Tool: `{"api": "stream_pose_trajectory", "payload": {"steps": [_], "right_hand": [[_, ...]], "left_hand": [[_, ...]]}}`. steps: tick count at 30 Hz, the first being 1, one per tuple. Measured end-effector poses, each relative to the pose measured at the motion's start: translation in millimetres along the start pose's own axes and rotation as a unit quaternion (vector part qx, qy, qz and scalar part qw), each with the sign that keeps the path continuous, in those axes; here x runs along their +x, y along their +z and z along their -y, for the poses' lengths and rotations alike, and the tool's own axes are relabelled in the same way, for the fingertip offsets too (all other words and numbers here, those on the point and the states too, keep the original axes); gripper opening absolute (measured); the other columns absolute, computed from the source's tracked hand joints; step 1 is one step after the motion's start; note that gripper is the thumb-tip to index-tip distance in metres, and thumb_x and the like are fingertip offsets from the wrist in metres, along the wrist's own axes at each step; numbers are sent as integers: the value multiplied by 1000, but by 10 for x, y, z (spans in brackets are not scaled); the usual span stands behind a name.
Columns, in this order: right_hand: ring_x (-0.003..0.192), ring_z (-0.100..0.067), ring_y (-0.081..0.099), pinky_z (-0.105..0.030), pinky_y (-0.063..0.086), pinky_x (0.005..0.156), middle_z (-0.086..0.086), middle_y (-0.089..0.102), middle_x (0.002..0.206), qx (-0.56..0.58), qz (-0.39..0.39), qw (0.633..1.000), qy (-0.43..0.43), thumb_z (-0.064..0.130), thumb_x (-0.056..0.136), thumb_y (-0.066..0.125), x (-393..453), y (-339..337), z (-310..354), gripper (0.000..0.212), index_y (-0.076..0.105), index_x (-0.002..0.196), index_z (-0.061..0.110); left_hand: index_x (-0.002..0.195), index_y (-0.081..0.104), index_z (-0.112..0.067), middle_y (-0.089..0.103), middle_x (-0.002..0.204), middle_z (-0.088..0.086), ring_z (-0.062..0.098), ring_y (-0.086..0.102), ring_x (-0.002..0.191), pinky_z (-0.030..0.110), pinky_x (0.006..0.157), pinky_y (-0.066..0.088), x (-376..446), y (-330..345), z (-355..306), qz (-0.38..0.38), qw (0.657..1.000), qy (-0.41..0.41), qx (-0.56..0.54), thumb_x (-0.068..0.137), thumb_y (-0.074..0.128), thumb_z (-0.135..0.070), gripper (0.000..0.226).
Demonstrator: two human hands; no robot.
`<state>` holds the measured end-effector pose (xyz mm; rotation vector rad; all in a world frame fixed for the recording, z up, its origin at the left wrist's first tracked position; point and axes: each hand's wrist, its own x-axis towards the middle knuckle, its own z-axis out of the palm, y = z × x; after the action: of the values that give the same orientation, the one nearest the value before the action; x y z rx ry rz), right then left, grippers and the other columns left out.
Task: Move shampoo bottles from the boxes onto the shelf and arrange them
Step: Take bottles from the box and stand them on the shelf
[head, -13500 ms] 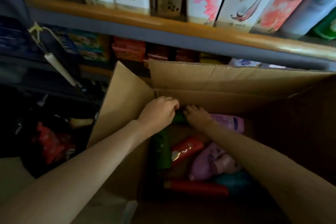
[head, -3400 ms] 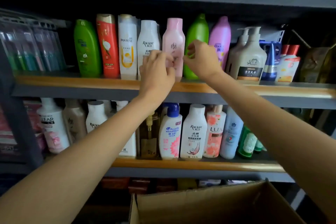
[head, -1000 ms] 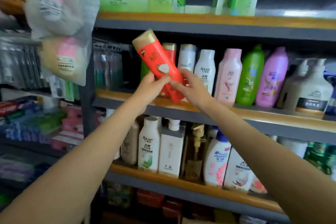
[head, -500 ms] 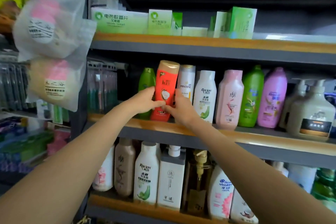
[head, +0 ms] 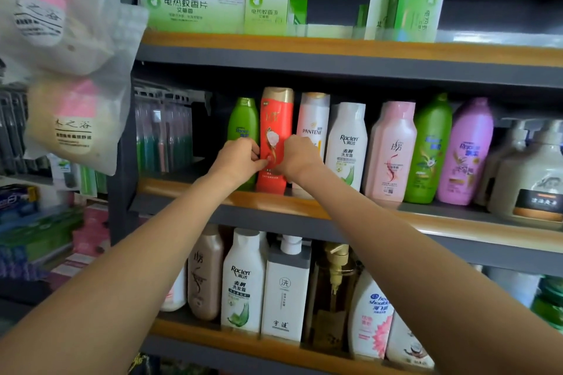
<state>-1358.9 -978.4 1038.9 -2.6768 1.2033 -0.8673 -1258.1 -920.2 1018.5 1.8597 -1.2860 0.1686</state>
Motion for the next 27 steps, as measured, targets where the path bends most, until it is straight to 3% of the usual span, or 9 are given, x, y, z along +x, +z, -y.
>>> {"api": "stream_pose_trajectory", "payload": {"steps": [5, 8, 10, 13, 16, 20, 23, 27], "right_hand": [[108, -29, 59, -28, 42, 73, -15, 60, 116, -28, -3, 1000, -6, 15, 89, 61, 37, 53, -20, 26, 57, 111, 2], [105, -32, 60, -32, 47, 81, -16, 60, 110, -27, -20, 999, -20, 8, 88, 59, -43, 12, -66, 16, 59, 103, 3], [96, -33, 61, -37, 51, 84, -16, 62, 95, -7, -68, 996, -58, 8, 87, 55, -208, -93, -127, 6, 59, 84, 5], [81, -33, 62, -42, 51, 76, -13, 67, 85, 6, -165, 976, -144, 22, 88, 49, -725, -229, -304, 18, 60, 89, 8], [67, -35, 61, -43, 51, 61, -8, 65, 70, 23, -162, 971, -175, 28, 86, 44, -1447, -276, -714, 23, 59, 87, 10], [67, -33, 62, -40, 51, 62, 3, 57, 62, -47, -42, 994, -90, 26, 81, 46, -2045, -170, -1601, 21, 61, 78, 12], [87, -38, 63, -45, 51, 74, -13, 69, 87, -135, 43, 990, 10, 20, 86, 49, -2386, -1, -2201, 17, 63, 91, 11], [106, -37, 59, -41, 45, 82, -18, 61, 115, -227, 213, 949, 51, 21, 91, 46, -2991, 339, -2568, 43, 43, 132, 7]], "left_hand": [[102, 64, -6, 66, 106, 11, 26, 61, 101, 35, 87, 48, 3, 86, 38, -37, 999, -30, 23, 85, 67, -21, 23], [96, 66, -11, 68, 101, 7, 24, 62, 98, 33, 85, 49, -68, 110, 6, -90, 995, -36, 14, 88, 62, -20, 13], [95, 64, -13, 68, 97, 2, 21, 62, 94, 32, 82, 50, -174, 122, -86, -164, 986, 10, -1, 90, 56, -18, 11], [94, 62, -12, 63, 92, -5, 19, 58, 94, 28, 80, 46, -460, 235, -357, -208, 969, 111, -77, 88, 51, -9, 13], [93, 61, -8, 58, 89, -6, 18, 56, 88, 25, 76, 43, -924, 587, -648, -148, 957, 196, -156, 78, 46, 0, 23], [91, 62, -7, 63, 91, 1, 20, 54, 87, 24, 75, 41, -1536, 1333, -900, -41, 958, 217, -182, 73, 44, -4, 26], [96, 61, -6, 63, 98, 6, 25, 54, 96, 28, 80, 38, -2007, 1936, -1117, 60, 966, 188, -167, 77, 47, -3, 24], [100, 60, -4, 58, 103, 15, 32, 50, 103, 35, 87, 38, -2752, 2545, -1156, 184, 965, 141, -125, 76, 48, 0, 27]]}}
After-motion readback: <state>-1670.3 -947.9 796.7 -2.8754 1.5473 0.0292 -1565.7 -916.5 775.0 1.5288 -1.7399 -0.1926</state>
